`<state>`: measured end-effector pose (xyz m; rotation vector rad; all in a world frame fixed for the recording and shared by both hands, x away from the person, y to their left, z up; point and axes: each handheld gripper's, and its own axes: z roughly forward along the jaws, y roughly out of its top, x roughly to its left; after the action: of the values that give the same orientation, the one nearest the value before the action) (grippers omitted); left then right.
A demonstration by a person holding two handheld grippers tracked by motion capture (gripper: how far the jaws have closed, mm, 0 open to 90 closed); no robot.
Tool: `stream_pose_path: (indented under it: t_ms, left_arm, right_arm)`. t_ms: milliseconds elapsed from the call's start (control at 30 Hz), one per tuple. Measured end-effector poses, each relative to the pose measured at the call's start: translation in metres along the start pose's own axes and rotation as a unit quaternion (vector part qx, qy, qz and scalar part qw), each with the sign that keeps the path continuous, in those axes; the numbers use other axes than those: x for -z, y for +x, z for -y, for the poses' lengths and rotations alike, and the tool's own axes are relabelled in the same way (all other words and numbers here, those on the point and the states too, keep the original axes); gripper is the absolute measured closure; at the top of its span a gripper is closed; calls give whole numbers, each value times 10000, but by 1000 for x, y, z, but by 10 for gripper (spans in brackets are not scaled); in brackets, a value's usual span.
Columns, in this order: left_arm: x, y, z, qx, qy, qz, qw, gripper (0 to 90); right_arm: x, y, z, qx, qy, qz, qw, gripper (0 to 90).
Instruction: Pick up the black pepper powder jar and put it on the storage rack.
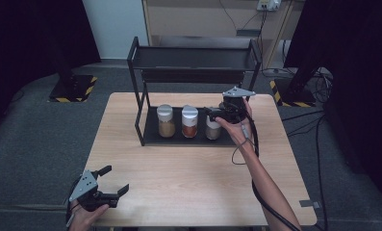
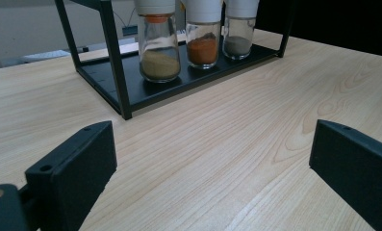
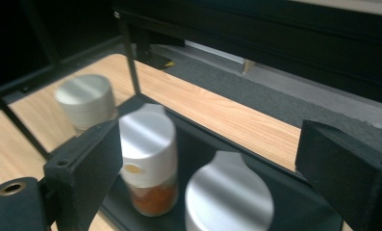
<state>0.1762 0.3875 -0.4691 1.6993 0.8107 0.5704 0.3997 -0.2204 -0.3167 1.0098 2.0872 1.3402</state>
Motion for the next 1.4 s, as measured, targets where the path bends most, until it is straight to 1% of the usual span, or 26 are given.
stream_pose_path:
  t_ms: [200, 300, 400, 500, 533, 567, 600, 700, 867, 1000, 1033, 1100, 1167, 1200, 1233, 1267, 1300, 1400]
  left_arm:
    - [-1, 0, 0, 7, 18, 20, 10000, 13]
    - [-1, 1, 0, 13, 9, 12, 10000, 13]
    - [-1, 1, 0, 13, 12, 19, 10000, 13]
    - [-1, 1, 0, 13, 7, 25, 10000, 13]
    - [-1, 1, 0, 13, 1, 24, 10000, 13]
    - [-1, 1, 0, 15, 7, 18, 10000, 14]
    - [-1, 1, 1, 15, 7, 15, 10000, 14]
    - [0, 1, 1, 11, -12, 21, 10000, 14]
    - [0, 1, 0, -6, 10, 30, 10000, 13]
    - [1, 1, 1, 28, -20, 17, 10000, 12]
    - [1, 1, 1, 31, -19, 16, 10000, 12]
    - [0, 1, 1, 34, -20, 19, 10000, 12]
    - [1, 1, 1, 34, -25, 21, 10000, 12]
    - [1, 1, 1, 39, -28, 20, 10000, 12]
    - [1, 1, 1, 43, -31, 20, 10000, 12]
    - [1, 1, 2, 47, -38, 24, 10000, 12]
    - [1, 1, 2, 49, -45, 25, 10000, 12]
    - [1, 1, 2, 48, -57, 25, 10000, 12]
  right_arm:
    - [19, 6, -4, 244, -137, -276, 9992, 94]
    - [29, 8, -3, 317, -213, -403, 9985, 91]
    - [36, 9, 1, 280, -263, -533, 9978, 88]
    - [44, 12, 5, 333, -281, -630, 9971, 82]
    - [44, 12, 5, 333, -281, -630, 9971, 82]
    - [48, 13, 8, 341, -294, -670, 9967, 74]
    - [48, 13, 8, 341, -294, -670, 9967, 74]
    - [55, 16, 13, 360, -339, -705, 9963, 70]
    - [69, 19, 20, 367, -354, -721, 9961, 58]
    - [79, 20, 25, 357, -362, -737, 9960, 52]
    - [86, 21, 27, 359, -377, -730, 9960, 52]
    - [89, 21, 28, 354, -401, -729, 9959, 52]
    - [97, 21, 31, 339, -433, -710, 9960, 52]
    - [105, 23, 33, 317, -458, -667, 9962, 52]
    - [105, 23, 33, 317, -458, -667, 9962, 52]
    - [113, 24, 36, 349, -468, -618, 9964, 52]
    - [113, 24, 36, 349, -468, -618, 9964, 52]
    - [127, 25, 41, 341, -495, -540, 9967, 52]
